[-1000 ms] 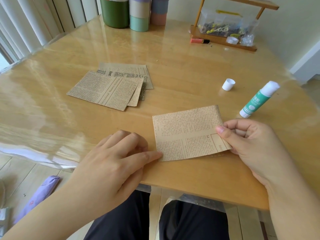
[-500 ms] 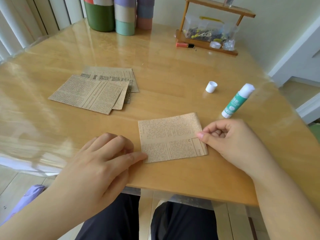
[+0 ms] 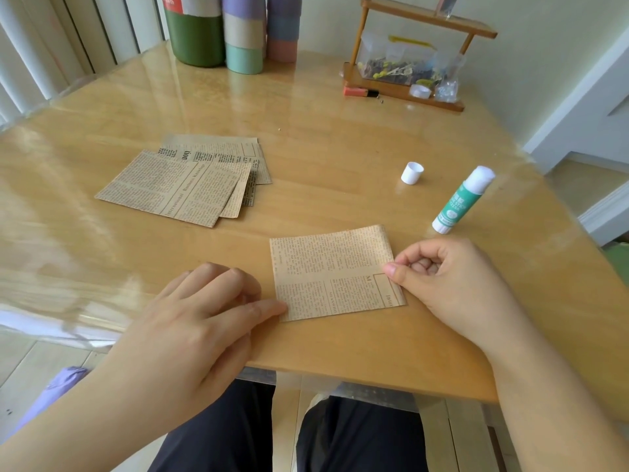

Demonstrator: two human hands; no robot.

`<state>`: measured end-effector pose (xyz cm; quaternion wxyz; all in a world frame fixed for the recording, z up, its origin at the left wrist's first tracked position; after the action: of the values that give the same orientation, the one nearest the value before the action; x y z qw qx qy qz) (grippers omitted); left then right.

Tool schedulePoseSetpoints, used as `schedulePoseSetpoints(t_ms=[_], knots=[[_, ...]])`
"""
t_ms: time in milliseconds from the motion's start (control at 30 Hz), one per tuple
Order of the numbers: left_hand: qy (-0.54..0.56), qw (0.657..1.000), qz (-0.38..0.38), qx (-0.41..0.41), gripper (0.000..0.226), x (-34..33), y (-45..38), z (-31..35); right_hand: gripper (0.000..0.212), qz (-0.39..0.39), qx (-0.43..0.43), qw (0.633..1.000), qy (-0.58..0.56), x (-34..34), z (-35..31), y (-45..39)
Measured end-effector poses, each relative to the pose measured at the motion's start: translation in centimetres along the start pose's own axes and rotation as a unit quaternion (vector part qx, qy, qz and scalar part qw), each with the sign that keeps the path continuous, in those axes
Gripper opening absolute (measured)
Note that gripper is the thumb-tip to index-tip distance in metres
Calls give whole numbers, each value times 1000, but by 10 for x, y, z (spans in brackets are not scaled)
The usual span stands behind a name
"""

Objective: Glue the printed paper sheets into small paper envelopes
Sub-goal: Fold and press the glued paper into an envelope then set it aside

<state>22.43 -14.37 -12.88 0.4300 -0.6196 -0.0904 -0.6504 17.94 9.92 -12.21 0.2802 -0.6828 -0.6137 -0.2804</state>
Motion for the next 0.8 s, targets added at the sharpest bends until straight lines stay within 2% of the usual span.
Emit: schedulePoseSetpoints(t_ms=[400,500,633,800], knots=[[-9,1000,-16,19,36,2,-6,1,21,42,39,995,82,1,-15,9],[-13,999,-15,51,30,6,-17,5,15,30,86,992,87,-10,-37,18],[-44,991,0,130,32,2,-34,5,15,-31,139,988,66,-42,-65,33],[-32,983,29,178,27,-7,-35,4,16,-42,155,984,74,-58,-72,38]])
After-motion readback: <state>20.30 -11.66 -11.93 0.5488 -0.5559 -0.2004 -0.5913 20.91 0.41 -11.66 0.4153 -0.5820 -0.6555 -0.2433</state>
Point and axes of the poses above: each hand's wrist, its own y-axis away from the middle knuckle, its own x-axis out of the back of the hand, z = x × y, the point moved 8 cm from there along -y, towards the middle knuckle, and after that the axes turned 4 degrees about -z, right-handed, at the moved point
